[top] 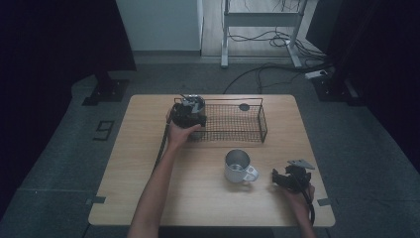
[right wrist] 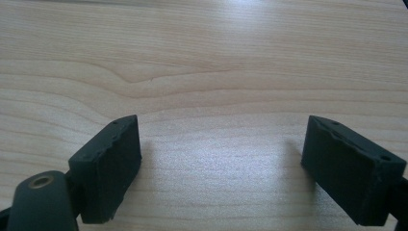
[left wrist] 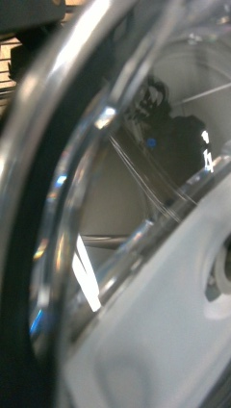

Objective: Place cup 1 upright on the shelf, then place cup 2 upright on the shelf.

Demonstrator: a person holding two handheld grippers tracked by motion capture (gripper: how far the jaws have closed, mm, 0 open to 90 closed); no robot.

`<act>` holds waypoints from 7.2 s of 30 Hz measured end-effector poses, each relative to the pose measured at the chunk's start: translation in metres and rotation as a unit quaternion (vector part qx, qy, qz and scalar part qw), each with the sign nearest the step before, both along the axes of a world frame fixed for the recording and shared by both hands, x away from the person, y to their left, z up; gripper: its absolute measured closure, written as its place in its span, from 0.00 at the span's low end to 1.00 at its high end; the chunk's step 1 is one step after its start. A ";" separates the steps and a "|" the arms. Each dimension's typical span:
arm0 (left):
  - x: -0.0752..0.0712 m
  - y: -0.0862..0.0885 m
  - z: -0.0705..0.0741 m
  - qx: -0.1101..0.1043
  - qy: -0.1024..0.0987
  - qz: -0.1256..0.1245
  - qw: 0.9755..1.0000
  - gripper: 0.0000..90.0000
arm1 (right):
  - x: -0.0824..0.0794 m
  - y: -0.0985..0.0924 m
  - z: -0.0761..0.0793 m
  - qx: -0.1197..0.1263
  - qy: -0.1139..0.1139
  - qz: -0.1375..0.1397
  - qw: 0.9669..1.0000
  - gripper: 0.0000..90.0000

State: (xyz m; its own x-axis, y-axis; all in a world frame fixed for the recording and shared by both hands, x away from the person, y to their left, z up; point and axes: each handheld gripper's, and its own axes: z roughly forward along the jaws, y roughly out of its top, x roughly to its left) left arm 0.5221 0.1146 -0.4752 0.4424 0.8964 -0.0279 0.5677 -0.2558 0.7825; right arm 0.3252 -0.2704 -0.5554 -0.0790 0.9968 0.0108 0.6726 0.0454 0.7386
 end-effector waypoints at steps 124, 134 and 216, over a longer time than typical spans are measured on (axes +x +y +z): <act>-0.198 0.082 -0.061 -0.001 0.021 -0.062 0.998 0.12 | -0.022 0.003 0.027 0.055 -0.050 0.050 0.996 0.15; -0.199 0.079 -0.065 0.003 0.033 -0.064 0.997 0.12 | -0.035 0.023 0.062 0.085 -0.089 0.115 0.986 0.15; -0.201 0.082 -0.067 0.001 0.055 -0.056 0.997 0.12 | 0.011 0.146 0.062 -0.010 -0.013 0.220 0.975 0.07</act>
